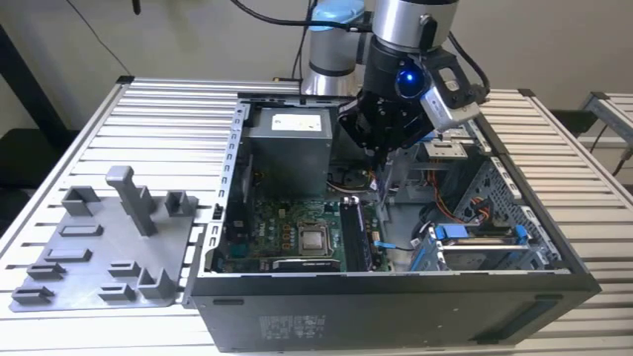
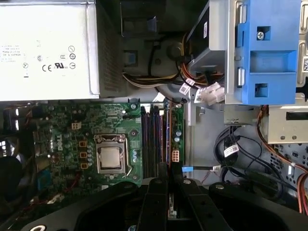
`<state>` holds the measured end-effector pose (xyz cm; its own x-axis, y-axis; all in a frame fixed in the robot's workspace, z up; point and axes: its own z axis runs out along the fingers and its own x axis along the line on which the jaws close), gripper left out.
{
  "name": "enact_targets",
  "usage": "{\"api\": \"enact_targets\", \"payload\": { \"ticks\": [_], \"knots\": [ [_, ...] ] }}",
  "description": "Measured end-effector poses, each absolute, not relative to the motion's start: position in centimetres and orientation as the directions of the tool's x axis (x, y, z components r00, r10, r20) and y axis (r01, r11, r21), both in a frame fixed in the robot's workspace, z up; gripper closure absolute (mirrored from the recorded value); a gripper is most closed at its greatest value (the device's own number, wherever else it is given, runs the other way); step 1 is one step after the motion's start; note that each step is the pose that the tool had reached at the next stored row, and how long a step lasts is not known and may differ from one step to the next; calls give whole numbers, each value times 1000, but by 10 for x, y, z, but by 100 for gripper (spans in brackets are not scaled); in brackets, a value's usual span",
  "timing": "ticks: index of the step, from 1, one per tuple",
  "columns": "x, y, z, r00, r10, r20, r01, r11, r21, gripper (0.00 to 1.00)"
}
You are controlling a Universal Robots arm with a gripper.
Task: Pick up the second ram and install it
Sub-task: 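Insert the second ram into the second slot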
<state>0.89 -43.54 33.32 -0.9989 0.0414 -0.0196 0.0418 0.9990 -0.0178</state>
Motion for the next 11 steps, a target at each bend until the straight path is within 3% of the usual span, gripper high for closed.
{"api": "enact_targets", "payload": {
  "ticks": [11],
  "knots": [
    [5,-443,320,-999,31,-27,31,999,-16,86]
  ]
}}
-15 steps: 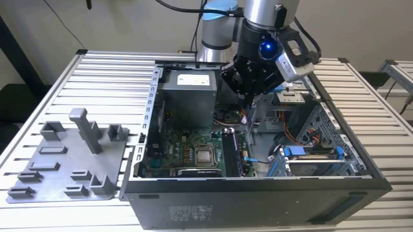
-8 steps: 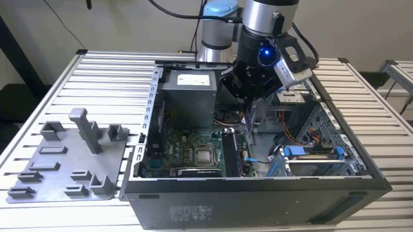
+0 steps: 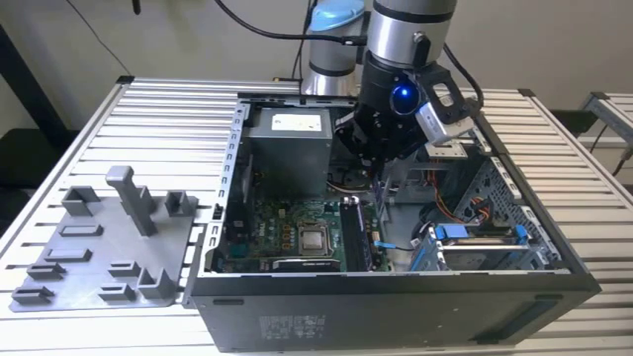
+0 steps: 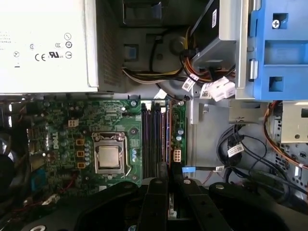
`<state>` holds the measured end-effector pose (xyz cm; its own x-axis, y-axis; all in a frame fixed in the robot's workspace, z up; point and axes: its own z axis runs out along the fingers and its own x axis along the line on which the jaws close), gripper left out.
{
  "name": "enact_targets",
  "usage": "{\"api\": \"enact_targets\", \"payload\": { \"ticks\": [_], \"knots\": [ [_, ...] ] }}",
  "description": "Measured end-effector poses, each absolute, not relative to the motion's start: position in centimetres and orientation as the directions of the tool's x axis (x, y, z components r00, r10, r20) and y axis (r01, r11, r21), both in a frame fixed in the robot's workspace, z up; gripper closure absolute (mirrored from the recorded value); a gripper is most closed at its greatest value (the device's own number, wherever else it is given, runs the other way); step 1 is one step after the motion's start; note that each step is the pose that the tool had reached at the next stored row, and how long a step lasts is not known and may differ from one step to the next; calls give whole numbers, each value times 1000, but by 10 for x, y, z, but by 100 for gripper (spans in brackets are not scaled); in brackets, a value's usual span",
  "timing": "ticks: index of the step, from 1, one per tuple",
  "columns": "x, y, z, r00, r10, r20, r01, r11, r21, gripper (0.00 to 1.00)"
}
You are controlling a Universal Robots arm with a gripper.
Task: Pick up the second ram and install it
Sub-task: 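Insert the second ram into the second slot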
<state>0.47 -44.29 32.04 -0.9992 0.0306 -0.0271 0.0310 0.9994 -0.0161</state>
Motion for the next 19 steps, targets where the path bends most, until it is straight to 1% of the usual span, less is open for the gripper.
{"api": "enact_targets", "payload": {
  "ticks": [6,19],
  "knots": [
    [0,-452,314,-999,31,-27,31,999,-12,86],
    [-3,-457,293,-999,31,-25,31,999,-12,86]
  ]
}}
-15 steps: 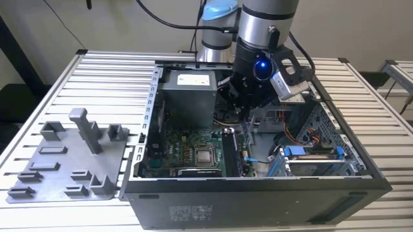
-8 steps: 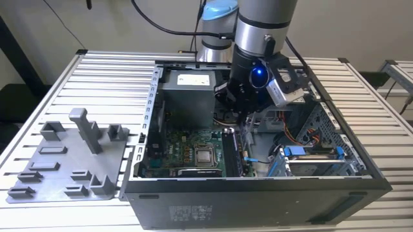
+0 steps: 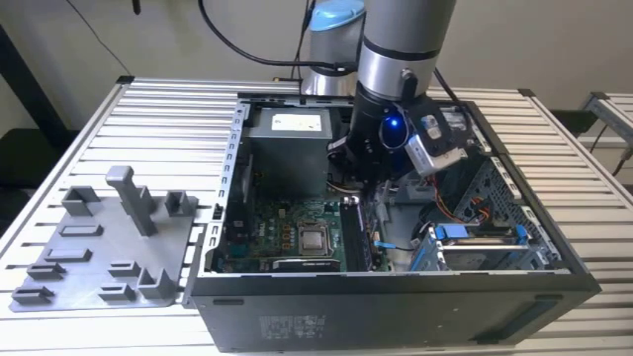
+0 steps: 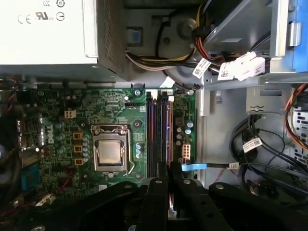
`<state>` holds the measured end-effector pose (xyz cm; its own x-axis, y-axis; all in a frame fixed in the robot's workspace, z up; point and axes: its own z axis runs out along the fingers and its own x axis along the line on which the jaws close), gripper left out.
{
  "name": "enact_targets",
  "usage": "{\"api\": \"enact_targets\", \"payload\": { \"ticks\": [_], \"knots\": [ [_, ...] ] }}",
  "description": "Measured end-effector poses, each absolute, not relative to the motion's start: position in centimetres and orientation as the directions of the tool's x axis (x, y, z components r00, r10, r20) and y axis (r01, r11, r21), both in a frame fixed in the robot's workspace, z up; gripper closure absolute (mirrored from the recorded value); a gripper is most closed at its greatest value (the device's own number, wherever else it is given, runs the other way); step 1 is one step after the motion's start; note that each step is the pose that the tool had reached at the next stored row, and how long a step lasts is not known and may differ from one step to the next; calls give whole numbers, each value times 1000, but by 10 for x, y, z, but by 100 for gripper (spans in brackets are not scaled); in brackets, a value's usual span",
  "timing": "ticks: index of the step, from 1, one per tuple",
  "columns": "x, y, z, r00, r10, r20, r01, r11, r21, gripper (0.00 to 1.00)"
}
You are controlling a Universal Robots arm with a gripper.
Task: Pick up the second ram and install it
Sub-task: 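Insert the second ram into the second slot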
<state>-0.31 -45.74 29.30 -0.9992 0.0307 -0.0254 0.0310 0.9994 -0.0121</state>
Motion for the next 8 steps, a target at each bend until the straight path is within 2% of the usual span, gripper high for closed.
{"api": "enact_targets", "payload": {
  "ticks": [8],
  "knots": [
    [-7,-457,278,-999,31,-25,31,999,-12,86]
  ]
}}
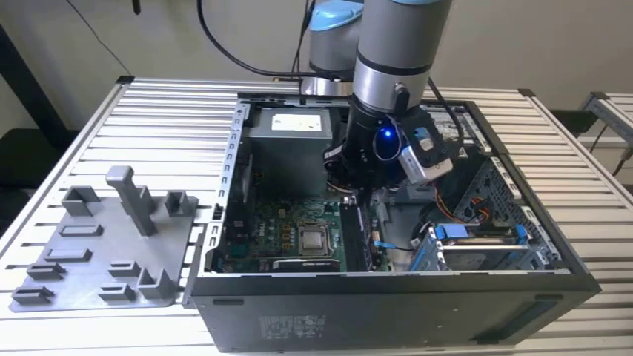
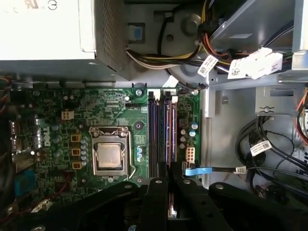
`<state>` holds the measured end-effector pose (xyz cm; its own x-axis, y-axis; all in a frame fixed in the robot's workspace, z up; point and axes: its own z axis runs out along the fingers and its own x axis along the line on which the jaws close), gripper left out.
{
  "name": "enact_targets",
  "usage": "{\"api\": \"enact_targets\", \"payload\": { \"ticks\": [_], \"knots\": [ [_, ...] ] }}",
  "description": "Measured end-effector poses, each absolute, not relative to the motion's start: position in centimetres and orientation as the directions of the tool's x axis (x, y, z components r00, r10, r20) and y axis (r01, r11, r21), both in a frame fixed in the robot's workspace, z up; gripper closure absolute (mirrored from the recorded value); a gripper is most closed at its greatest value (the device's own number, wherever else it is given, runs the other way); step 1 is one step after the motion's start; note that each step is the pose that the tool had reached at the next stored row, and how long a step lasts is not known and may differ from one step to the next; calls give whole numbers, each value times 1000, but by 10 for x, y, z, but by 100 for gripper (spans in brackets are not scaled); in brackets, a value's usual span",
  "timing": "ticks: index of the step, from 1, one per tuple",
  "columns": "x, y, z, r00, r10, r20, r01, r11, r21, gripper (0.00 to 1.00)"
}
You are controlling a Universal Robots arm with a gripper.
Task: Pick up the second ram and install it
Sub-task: 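Insert the second ram into the second slot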
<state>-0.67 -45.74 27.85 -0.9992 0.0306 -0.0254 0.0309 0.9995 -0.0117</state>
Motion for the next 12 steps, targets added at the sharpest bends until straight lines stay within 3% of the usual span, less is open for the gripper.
{"api": "enact_targets", "payload": {
  "ticks": [12],
  "knots": [
    [-12,-457,257,-999,39,-34,39,999,-11,86]
  ]
}}
